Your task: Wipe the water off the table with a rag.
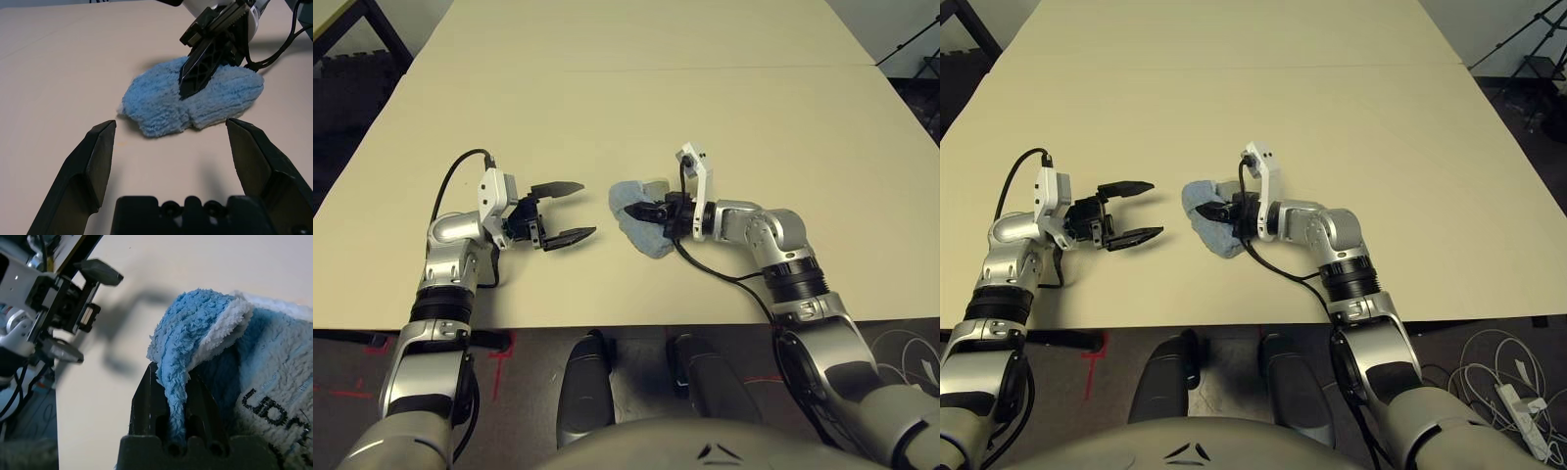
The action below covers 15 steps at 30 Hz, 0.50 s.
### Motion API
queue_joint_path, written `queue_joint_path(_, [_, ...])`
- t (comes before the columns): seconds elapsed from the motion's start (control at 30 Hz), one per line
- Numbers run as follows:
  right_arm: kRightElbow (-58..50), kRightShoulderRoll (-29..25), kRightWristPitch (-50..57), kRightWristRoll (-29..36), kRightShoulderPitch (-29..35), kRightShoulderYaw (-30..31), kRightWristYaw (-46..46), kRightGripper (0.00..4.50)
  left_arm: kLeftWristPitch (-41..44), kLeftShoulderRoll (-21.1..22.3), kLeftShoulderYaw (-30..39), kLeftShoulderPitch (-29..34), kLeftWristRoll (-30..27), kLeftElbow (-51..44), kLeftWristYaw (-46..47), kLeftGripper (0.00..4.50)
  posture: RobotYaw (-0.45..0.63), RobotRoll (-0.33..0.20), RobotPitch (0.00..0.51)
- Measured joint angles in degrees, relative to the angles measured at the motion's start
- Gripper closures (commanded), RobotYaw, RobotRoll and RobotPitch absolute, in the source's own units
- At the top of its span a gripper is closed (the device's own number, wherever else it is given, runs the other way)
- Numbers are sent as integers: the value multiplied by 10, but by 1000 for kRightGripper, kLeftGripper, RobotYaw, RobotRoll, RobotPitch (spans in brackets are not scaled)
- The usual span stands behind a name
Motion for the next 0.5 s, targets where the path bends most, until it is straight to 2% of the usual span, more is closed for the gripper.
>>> queue_joint_path(0.17, [-19,-132,14,21,37,-28,40,4483,-2,1,0,2,0,0,0,0,113,0,203])
queue_joint_path(0.27, [-4,-192,13,25,54,-53,55,4483,-3,1,0,3,0,0,0,0,108,0,203])
queue_joint_path(0.4, [22,-254,8,28,69,-90,67,4483,-3,1,0,2,0,2,0,0,101,0,202])
queue_joint_path(0.5, [31,-278,8,29,73,-115,65,4484,-5,0,-1,-2,1,7,0,0,85,0,199])
